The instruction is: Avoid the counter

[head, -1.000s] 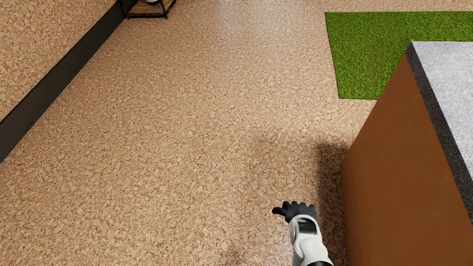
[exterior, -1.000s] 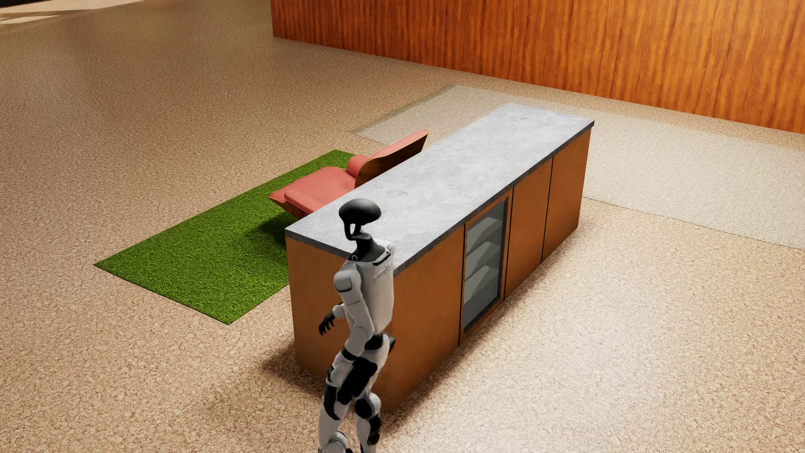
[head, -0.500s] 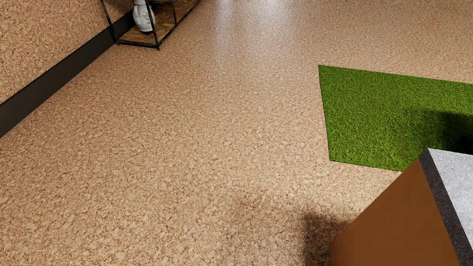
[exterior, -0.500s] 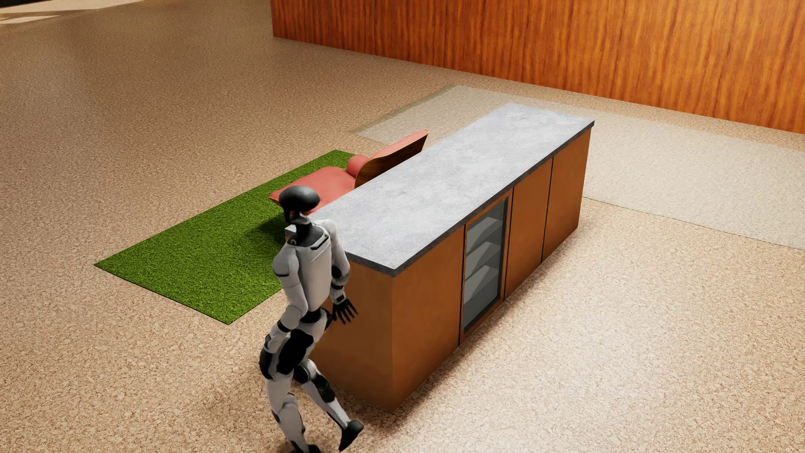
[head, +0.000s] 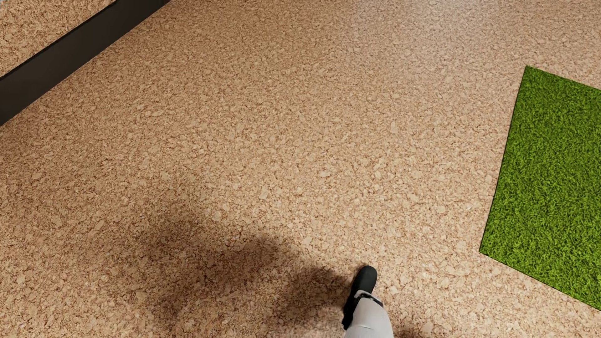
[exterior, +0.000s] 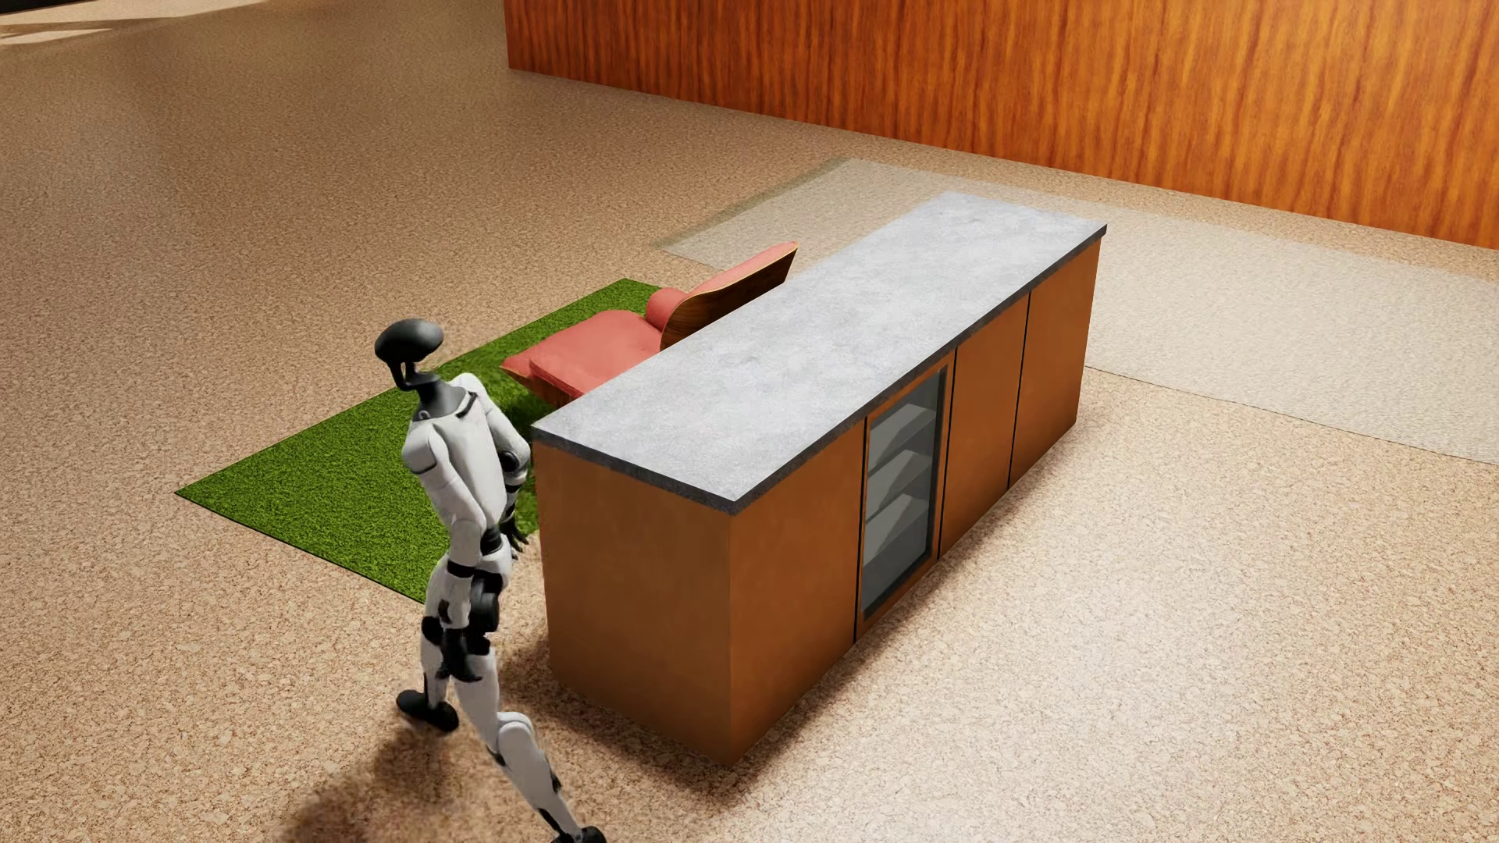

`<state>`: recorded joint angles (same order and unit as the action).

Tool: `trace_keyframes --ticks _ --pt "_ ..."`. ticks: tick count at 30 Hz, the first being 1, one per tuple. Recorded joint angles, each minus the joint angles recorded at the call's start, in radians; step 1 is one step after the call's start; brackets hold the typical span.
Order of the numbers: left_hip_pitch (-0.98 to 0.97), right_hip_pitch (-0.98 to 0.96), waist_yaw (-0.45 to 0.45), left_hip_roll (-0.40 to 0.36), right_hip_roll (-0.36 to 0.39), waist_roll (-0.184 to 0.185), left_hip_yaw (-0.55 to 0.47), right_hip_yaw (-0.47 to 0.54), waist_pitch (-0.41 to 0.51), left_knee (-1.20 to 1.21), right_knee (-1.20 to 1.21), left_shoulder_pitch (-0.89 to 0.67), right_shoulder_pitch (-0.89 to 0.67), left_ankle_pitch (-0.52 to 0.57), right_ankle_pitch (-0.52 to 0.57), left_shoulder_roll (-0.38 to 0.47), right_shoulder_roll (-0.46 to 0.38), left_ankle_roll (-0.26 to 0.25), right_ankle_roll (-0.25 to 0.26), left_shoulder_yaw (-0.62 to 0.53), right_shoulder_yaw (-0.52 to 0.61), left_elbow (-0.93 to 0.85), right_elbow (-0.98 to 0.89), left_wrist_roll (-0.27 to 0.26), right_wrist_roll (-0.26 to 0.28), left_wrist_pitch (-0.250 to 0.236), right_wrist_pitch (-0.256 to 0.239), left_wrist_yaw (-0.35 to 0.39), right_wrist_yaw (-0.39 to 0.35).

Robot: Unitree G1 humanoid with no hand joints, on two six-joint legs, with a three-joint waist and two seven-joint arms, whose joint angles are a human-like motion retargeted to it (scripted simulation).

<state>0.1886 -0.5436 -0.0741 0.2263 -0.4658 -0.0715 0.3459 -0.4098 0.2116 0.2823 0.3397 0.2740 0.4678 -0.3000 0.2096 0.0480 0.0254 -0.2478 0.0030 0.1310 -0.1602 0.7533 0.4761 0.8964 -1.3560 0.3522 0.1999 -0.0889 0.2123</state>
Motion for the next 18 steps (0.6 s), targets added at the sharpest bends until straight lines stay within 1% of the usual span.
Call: trace_keyframes --ticks 1,2,3,4,5,6,7,8,9,10,11,12,13,15,16,17,18 --pt "0.021 -0.014 -0.005 0.041 0.011 0.018 0.005 0.020 0.006 0.052 0.103 0.035 -0.061 0.044 0.008 0.010 0.001 -0.001 -0.029 0.008 -0.030 0.007 -0.021 0.007 0.046 0.008 0.016 -0.003 -0.033" --pt "0.016 -0.023 -0.007 0.105 0.035 0.041 0.009 0.026 0.013 0.142 0.196 0.070 -0.137 0.122 -0.067 0.014 0.003 -0.018 -0.033 0.013 -0.059 0.006 -0.019 0.015 0.095 0.009 0.030 0.002 -0.082" --pt "-0.017 -0.006 -0.006 0.167 0.076 0.067 0.014 0.022 0.018 0.266 0.239 0.103 -0.235 0.194 -0.125 0.013 0.007 0.118 -0.039 0.013 -0.095 -0.005 0.017 0.019 0.150 -0.022 0.055 0.016 -0.127" --pt "-0.066 0.025 -0.003 0.229 0.123 0.091 0.046 0.016 0.023 0.400 0.240 0.123 -0.345 0.271 -0.161 0.004 0.005 0.272 -0.046 0.010 -0.133 -0.017 0.083 0.025 0.200 -0.039 0.100 0.029 -0.174" --pt "-0.138 0.052 0.008 0.237 0.167 0.115 0.029 0.024 0.027 0.531 0.225 0.135 -0.468 0.245 -0.181 -0.015 -0.013 0.309 -0.050 0.000 -0.141 -0.048 0.183 0.027 0.208 -0.070 0.160 0.048 -0.174" --pt "-0.217 0.077 0.023 0.197 0.207 0.134 -0.003 0.048 0.030 0.640 0.199 0.138 -0.585 0.199 -0.191 -0.040 -0.047 0.339 -0.052 -0.012 -0.103 -0.083 0.273 0.026 0.154 -0.101 0.232 0.072 -0.125" --pt "-0.282 0.102 0.040 0.138 0.248 0.145 -0.014 0.082 0.030 0.690 0.160 0.136 -0.689 0.175 -0.192 -0.067 -0.088 0.310 -0.055 -0.018 -0.001 -0.128 0.339 0.014 0.043 -0.125 0.235 0.100 -0.048" --pt "-0.314 0.123 0.053 0.101 0.287 0.153 0.043 0.122 0.026 0.664 0.121 0.132 -0.785 0.157 -0.189 -0.092 -0.130 0.273 -0.057 -0.016 0.119 -0.176 0.368 -0.011 -0.080 -0.144 0.154 0.114 0.004" --pt "-0.319 0.146 0.061 0.077 0.324 0.158 0.128 0.164 0.017 0.573 0.082 0.124 -0.869 0.146 -0.187 -0.102 -0.159 0.246 -0.058 -0.022 0.208 -0.212 0.351 -0.020 -0.172 -0.142 0.041 0.113 -0.004" --pt "-0.305 0.169 0.063 0.055 0.356 0.164 0.221 0.202 0.007 0.432 0.049 0.112 -0.929 0.136 -0.188 -0.094 -0.158 0.229 -0.058 -0.044 0.219 -0.237 0.297 -0.012 -0.176 -0.135 -0.051 0.104 -0.046" --pt "-0.291 0.191 0.064 0.011 0.382 0.168 0.261 0.233 -0.002 0.265 0.031 0.095 -0.961 0.131 -0.197 -0.070 -0.145 0.215 -0.057 -0.074 0.192 -0.250 0.225 0.002 -0.136 -0.129 -0.085 0.079 -0.101" --pt "-0.284 0.209 0.063 -0.043 0.400 0.171 0.245 0.260 -0.010 0.121 0.026 0.070 -0.971 0.130 -0.210 -0.040 -0.124 0.217 -0.055 -0.101 0.155 -0.253 0.140 0.007 -0.053 -0.118 -0.096 0.039 -0.143" --pt "-0.292 0.218 0.059 -0.088 0.414 0.173 0.195 0.280 -0.015 0.041 0.036 0.040 -0.965 0.129 -0.225 -0.010 -0.106 0.206 -0.055 -0.118 0.125 -0.261 0.043 0.004 0.056 -0.107 -0.105 0.012 -0.194" --pt "-0.354 0.228 0.042 -0.139 0.430 0.173 0.072 0.297 -0.019 0.041 0.071 -0.008 -0.904 0.141 -0.250 0.040 -0.115 0.219 -0.052 -0.132 0.112 -0.298 -0.139 -0.004 0.226 -0.099 -0.124 0.002 -0.292" --pt "-0.394 0.232 0.035 -0.154 0.434 0.173 0.024 0.300 -0.018 0.078 0.085 -0.044 -0.849 0.152 -0.254 0.057 -0.135 0.232 -0.050 -0.128 0.099 -0.305 -0.224 -0.012 0.303 -0.097 -0.127 0.013 -0.306" --pt "-0.437 0.239 0.031 -0.164 0.440 0.173 -0.019 0.303 -0.016 0.122 0.096 -0.070 -0.784 0.168 -0.257 0.069 -0.148 0.243 -0.048 -0.126 0.083 -0.319 -0.289 -0.017 0.371 -0.096 -0.129 0.025 -0.327" --pt "-0.474 0.250 0.030 -0.173 0.448 0.173 -0.055 0.307 -0.014 0.146 0.100 -0.073 -0.724 0.176 -0.262 0.070 -0.155 0.244 -0.047 -0.123 0.070 -0.362 -0.310 -0.021 0.417 -0.100 -0.119 0.028 -0.350"
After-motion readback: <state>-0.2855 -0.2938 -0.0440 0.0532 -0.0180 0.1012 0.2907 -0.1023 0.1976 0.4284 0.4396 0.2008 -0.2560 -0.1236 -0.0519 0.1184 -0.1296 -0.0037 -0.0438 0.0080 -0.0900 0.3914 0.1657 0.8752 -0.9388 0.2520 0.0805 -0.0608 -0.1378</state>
